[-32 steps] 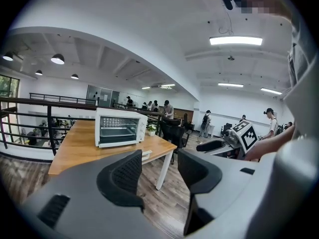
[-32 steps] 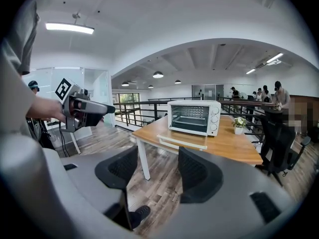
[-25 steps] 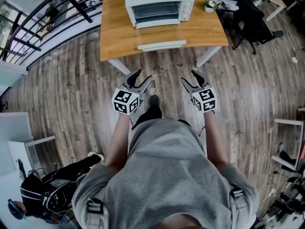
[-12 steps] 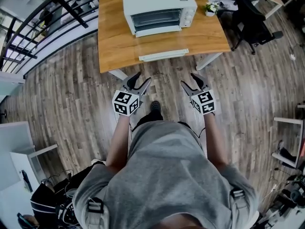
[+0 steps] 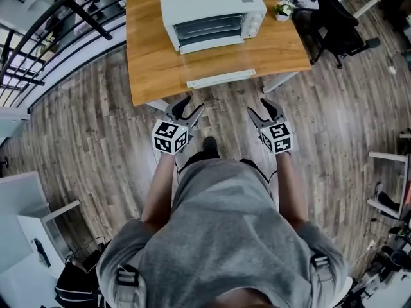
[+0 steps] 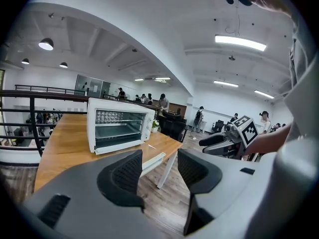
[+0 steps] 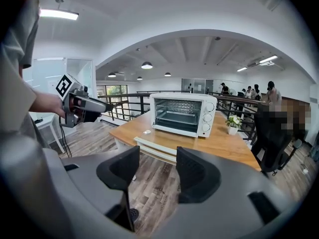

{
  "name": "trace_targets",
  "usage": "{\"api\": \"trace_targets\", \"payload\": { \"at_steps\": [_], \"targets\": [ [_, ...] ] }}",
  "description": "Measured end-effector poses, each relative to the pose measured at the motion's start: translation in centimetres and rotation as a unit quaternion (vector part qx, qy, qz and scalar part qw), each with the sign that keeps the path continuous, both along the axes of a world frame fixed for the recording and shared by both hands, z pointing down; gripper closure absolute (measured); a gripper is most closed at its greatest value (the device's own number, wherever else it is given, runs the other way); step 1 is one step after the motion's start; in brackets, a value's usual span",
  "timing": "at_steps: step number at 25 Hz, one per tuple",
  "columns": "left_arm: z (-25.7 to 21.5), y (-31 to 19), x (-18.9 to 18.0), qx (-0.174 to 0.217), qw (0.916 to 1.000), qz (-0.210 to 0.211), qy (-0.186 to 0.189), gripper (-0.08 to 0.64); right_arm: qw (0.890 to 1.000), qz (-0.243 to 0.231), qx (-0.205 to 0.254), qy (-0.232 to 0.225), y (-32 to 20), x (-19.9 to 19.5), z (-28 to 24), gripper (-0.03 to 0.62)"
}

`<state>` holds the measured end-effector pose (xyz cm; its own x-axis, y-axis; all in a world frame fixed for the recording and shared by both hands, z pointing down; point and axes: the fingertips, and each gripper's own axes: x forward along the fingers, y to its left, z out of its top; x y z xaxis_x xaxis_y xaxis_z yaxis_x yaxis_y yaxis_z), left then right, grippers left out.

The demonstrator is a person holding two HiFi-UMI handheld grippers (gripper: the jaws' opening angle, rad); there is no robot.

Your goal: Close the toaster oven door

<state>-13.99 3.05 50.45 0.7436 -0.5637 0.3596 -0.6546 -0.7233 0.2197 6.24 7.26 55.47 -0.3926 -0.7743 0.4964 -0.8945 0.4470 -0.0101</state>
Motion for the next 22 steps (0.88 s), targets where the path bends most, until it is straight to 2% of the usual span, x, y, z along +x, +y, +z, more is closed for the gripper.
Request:
{"api": "trace_targets", "payload": {
  "at_steps": [9, 22],
  "targets": [
    [0.8, -2.7, 0.1, -0.010, 0.9997, 0.021, -0.001, 0.325, 1.000, 0.017, -0.013, -0.001, -1.9, -0.3, 1.2, 0.354],
    [2.4, -6.0, -2.1, -0.020, 0.9991, 0.038, -0.006, 0.325, 0.999, 0.032, -0.021, -0.005, -4.5, -2.8, 2.9, 0.357]
  ]
}}
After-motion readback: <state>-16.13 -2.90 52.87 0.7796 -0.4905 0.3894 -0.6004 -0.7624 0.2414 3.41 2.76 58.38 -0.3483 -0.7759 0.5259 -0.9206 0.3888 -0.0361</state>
